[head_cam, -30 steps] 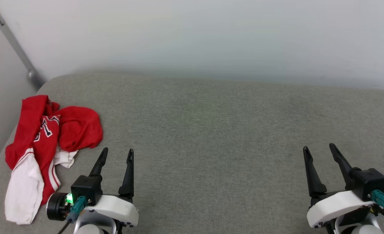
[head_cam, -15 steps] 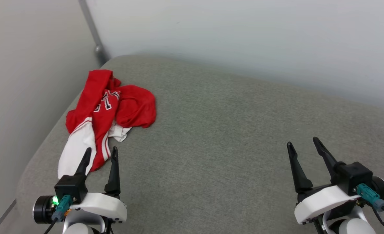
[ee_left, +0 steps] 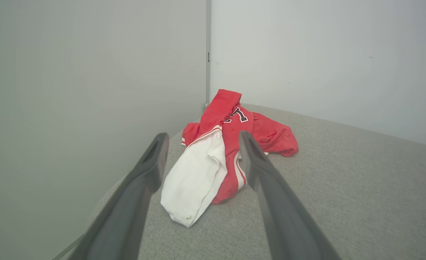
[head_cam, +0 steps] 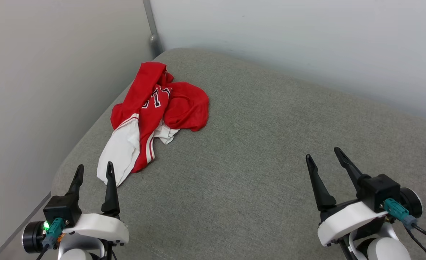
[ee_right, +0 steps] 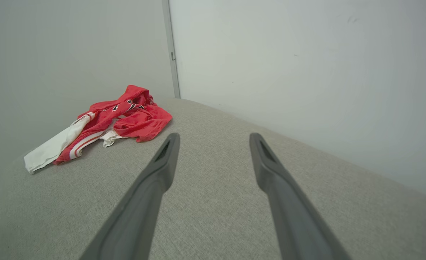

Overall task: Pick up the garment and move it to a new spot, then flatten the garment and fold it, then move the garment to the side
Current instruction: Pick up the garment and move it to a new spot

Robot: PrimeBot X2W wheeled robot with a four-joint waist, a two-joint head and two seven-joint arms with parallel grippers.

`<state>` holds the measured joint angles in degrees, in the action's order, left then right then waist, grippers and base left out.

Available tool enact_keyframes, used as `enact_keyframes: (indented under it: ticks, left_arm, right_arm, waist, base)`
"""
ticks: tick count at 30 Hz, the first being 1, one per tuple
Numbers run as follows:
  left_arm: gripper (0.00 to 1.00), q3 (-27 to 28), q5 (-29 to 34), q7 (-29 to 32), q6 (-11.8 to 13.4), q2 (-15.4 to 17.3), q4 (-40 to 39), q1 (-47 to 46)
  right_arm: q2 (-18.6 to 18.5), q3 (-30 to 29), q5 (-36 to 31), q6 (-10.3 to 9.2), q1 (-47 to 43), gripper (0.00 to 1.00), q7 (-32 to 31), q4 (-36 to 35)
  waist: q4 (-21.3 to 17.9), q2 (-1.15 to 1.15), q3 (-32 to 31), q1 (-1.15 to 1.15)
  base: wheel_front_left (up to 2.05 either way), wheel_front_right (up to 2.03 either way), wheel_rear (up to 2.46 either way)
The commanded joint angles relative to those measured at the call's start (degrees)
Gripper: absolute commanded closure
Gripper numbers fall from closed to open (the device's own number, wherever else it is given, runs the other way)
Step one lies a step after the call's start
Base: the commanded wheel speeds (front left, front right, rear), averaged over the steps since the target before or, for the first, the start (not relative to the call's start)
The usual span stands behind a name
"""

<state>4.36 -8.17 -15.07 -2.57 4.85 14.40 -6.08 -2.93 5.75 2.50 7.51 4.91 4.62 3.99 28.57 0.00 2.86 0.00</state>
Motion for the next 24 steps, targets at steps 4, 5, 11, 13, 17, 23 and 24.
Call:
enact_keyframes:
  ticks: [4, 5, 11, 13, 17, 23, 24]
  left_arm:
    - [0.0, 0.7, 0.5, -0.2, 0.3, -0.3, -0.4, -0.4]
    - [0.0, 0.9, 0.5, -0.2, 0.4, -0.3, -0.4, -0.9]
    - [0.0, 2.3, 0.3, -0.1, 0.3, 0.4, 0.5, -6.0]
    - [0.0, 2.6, -0.1, -0.1, 0.2, 0.9, 1.3, -9.4]
    - [0.0, 3.7, -1.5, 1.1, -0.7, 3.6, 3.5, -18.3]
    - [0.0, 4.8, -4.5, 8.9, -2.8, 10.2, 7.9, -31.6]
    - [0.0, 4.9, -5.1, 10.6, -3.1, 11.2, 9.2, -33.6]
  right_arm:
    - [0.1, 0.2, -0.5, -0.04, 1.3, 0.0, -0.5, -0.6]
    - [0.1, 0.2, -0.6, -0.04, 1.4, 0.0, -0.7, -0.7]
    - [0.1, 0.6, -1.7, -0.03, 3.0, 0.0, -1.9, -2.3]
    - [0.1, 0.7, -2.5, -0.04, 3.8, 0.0, -2.5, -3.1]
    - [0.1, 0.7, -4.3, -0.04, 5.6, 0.0, -3.9, -4.9]
    - [0.0, 0.3, -6.2, -0.04, 8.8, 0.0, -4.8, -7.5]
    - [0.0, 0.1, -6.4, -0.04, 9.3, 0.0, -4.8, -7.9]
  waist:
    - [-0.2, 0.0, 0.8, 0.0]
    - [-0.4, 0.0, 1.1, 0.0]
    - [-2.6, 0.0, 4.2, 0.0]
    - [-3.6, 0.0, 6.0, 0.0]
    - [-6.0, 0.0, 10.5, 0.0]
    - [-10.1, 0.0, 18.5, 0.0]
    - [-10.7, 0.0, 19.7, 0.0]
  base:
    - [0.0, 0.0, 0.0]
    - [0.0, 0.0, 0.0]
    - [0.0, 0.0, 0.0]
    - [0.0, 0.0, 0.0]
    - [0.0, 0.0, 0.0]
    - [0.0, 0.0, 0.0]
    - [0.0, 0.0, 0.0]
